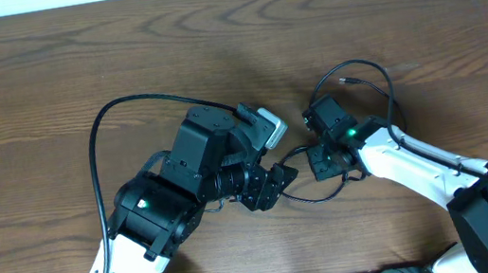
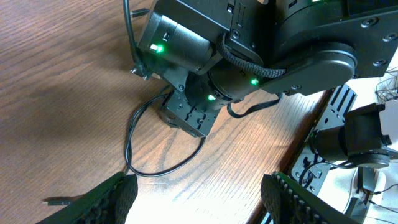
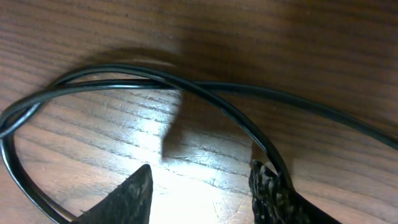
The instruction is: Untangle cables
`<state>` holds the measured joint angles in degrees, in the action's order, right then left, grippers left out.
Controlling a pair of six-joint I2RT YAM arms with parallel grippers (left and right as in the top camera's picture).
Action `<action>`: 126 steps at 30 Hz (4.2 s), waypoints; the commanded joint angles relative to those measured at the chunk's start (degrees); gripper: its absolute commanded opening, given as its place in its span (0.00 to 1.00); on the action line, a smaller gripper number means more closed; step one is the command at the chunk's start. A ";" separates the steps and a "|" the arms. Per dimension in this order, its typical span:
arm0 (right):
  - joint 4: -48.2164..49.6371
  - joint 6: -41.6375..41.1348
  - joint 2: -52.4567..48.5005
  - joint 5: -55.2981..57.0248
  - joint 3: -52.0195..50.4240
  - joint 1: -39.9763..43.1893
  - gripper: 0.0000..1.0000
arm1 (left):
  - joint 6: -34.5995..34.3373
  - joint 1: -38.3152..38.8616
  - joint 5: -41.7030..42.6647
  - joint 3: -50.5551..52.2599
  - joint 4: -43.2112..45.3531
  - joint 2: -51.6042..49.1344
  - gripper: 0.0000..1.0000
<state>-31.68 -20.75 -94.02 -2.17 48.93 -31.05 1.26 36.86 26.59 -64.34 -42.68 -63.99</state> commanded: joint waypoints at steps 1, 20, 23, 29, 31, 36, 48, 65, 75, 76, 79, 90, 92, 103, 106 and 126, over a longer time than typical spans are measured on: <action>0.20 0.50 0.46 -4.87 0.85 0.96 0.46 | -0.39 -0.20 -0.79 -1.49 -0.15 0.00 0.71; -16.35 19.96 4.70 5.66 8.26 2.34 0.72 | 1.49 -0.20 -0.76 -1.49 -1.25 0.00 0.72; -18.71 17.97 4.66 5.60 8.24 2.23 0.71 | 1.49 -0.20 -0.76 -1.46 -1.42 0.00 0.72; -17.86 17.35 4.52 3.06 5.77 2.12 0.71 | 1.49 -0.20 -0.76 -1.46 -2.12 0.00 0.72; -16.65 16.44 4.48 3.10 4.13 2.14 0.70 | 1.49 -0.20 -0.76 -1.46 -2.27 0.00 0.73; -11.93 14.51 4.48 3.06 -0.11 2.12 0.67 | 1.49 -0.20 -0.76 -1.46 -2.25 0.00 0.72; -1.81 11.19 4.48 2.14 -5.92 2.14 0.55 | 1.49 -0.20 -0.74 -1.46 -2.27 0.00 0.72; 4.04 5.95 4.98 -1.22 -4.96 2.14 0.01 | 1.49 -0.20 -0.74 -1.46 -3.45 0.00 0.72; -8.74 5.68 11.50 -1.20 13.75 2.14 0.01 | 1.49 -0.20 -0.72 -1.38 -4.46 0.00 0.74; -9.22 5.68 12.28 -1.20 15.15 2.14 0.01 | 1.49 -0.20 -0.72 -1.36 -4.46 0.00 0.75; -9.99 5.53 14.64 -1.20 18.36 2.14 0.01 | 1.49 -0.20 -0.72 -0.90 -4.42 0.00 0.80; -11.34 4.90 21.90 -1.44 20.20 2.12 0.01 | 1.49 -0.17 -0.72 -0.39 -2.47 -4.52 0.82; -11.69 4.90 22.73 -1.44 20.20 2.12 0.01 | 1.51 -0.20 -0.74 -0.39 -1.64 -6.08 0.82; -15.74 4.92 29.88 -1.42 20.20 2.08 0.01 | 2.16 -0.20 -0.79 -0.39 4.46 -16.24 0.81; -17.42 4.92 31.45 -1.42 20.20 2.08 0.01 | 2.14 -0.20 -0.79 -0.39 5.55 -18.10 0.82; -22.67 4.94 32.24 -1.46 20.20 2.08 0.01 | 2.12 -0.20 -15.32 -0.39 7.67 -19.93 0.81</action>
<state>-54.00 -15.11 -62.19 -3.25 67.96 -28.95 2.85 36.86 18.79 -64.36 -35.29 -83.81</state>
